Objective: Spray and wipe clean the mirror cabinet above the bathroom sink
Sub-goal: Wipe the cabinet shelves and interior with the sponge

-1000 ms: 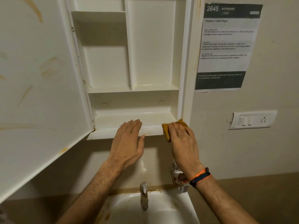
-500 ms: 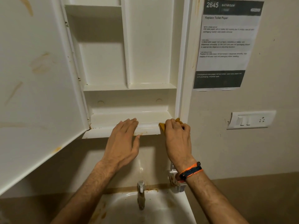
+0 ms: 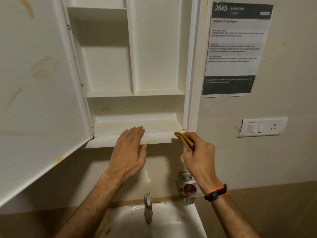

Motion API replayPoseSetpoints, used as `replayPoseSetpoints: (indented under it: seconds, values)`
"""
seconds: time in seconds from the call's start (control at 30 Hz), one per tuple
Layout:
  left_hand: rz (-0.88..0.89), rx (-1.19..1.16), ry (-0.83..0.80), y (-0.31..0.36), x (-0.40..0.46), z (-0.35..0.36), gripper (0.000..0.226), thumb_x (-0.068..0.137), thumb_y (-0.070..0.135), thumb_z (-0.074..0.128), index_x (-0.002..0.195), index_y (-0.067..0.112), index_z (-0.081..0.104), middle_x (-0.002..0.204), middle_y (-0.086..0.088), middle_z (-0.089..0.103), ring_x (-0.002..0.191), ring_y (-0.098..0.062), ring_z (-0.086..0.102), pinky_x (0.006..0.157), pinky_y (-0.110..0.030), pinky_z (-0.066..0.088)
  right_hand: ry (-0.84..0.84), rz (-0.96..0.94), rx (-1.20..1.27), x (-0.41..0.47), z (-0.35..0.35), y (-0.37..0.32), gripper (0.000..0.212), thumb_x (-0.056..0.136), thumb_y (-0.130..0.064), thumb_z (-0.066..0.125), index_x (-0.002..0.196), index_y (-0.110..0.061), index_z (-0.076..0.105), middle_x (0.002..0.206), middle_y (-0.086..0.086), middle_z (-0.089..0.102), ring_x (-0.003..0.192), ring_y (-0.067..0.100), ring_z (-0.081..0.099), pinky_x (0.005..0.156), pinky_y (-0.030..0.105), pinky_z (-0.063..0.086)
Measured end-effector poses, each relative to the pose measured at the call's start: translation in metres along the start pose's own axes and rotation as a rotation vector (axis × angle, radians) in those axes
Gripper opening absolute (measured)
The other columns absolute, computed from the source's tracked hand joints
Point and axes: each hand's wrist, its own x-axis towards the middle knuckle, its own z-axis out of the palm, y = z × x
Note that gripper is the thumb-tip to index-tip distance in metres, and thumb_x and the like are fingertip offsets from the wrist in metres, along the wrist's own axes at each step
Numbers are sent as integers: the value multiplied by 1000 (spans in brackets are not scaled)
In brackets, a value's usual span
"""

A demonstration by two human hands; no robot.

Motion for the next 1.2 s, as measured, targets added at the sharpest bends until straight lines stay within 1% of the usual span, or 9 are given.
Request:
replayPoseSetpoints:
  seconds: [0.13, 0.23, 0.33, 0.5, 0.7, 0.9, 1.0, 1.1, 1.2]
  values:
    - [-1, -4, 9, 1, 1, 1, 60, 92, 35, 42, 147, 11, 41, 153, -4, 40, 144, -18, 32, 123, -32, 12, 258, 126, 144, -1, -14, 10, 56, 75, 14, 59, 119, -19, 69, 98, -16, 69, 90, -15, 61, 87, 12, 51]
    - [-6, -6, 16, 2, 0, 3, 61, 91, 36, 42, 147, 10, 41, 153, -5, 40, 144, -20, 32, 123, -32, 12, 178, -217, -102, 4, -6, 14, 69, 63, 19, 62, 126, -8, 65, 128, 7, 64, 123, 14, 57, 111, 35, 40]
    - [-10, 0, 20, 2, 0, 3, 63, 90, 37, 41, 146, 10, 42, 153, -5, 41, 144, -20, 32, 122, -31, 10, 40, -462, -461, 8, 13, 16, 64, 61, 17, 74, 123, 2, 65, 128, 18, 63, 122, 31, 59, 108, 51, 39]
    - [-1, -13, 29, 1, 0, 2, 62, 89, 35, 42, 146, 10, 42, 152, -6, 41, 143, -20, 33, 122, -32, 12, -66, -351, -630, -3, 27, 7, 64, 61, 12, 80, 123, 6, 62, 124, 23, 64, 115, 33, 63, 106, 46, 36]
    - [12, -17, 26, 1, -1, 3, 58, 92, 26, 55, 146, 10, 42, 153, -6, 40, 144, -20, 32, 123, -33, 12, -15, -92, -162, -6, 9, 7, 58, 72, 11, 61, 125, -12, 66, 131, 9, 62, 113, 26, 65, 97, 33, 52]
    - [15, -4, 27, -2, -1, 4, 59, 92, 28, 55, 147, 11, 41, 154, -5, 40, 144, -20, 31, 122, -29, 8, -8, -360, -429, -13, 27, 11, 68, 61, 25, 71, 125, 4, 62, 133, 23, 57, 121, 38, 57, 100, 54, 47]
    - [22, -12, 28, -2, -1, 5, 60, 91, 30, 51, 146, 10, 41, 153, -6, 40, 144, -20, 32, 123, -34, 13, -47, -224, -305, -26, 30, 18, 73, 62, 22, 68, 130, -2, 60, 137, 18, 55, 122, 34, 57, 97, 44, 52]
    - [22, -20, 35, -3, -1, 6, 61, 90, 31, 50, 146, 9, 41, 153, -7, 40, 144, -21, 32, 123, -36, 14, 28, -47, -25, -34, 24, 21, 69, 66, 20, 57, 129, -9, 62, 136, 8, 56, 125, 24, 57, 108, 20, 38]
    - [15, -23, 42, -2, -1, 7, 65, 87, 35, 45, 146, 9, 41, 153, -8, 41, 143, -22, 33, 123, -38, 16, 100, -206, -71, -20, 18, 13, 71, 63, 21, 59, 129, -6, 62, 137, 13, 56, 127, 26, 54, 108, 30, 41]
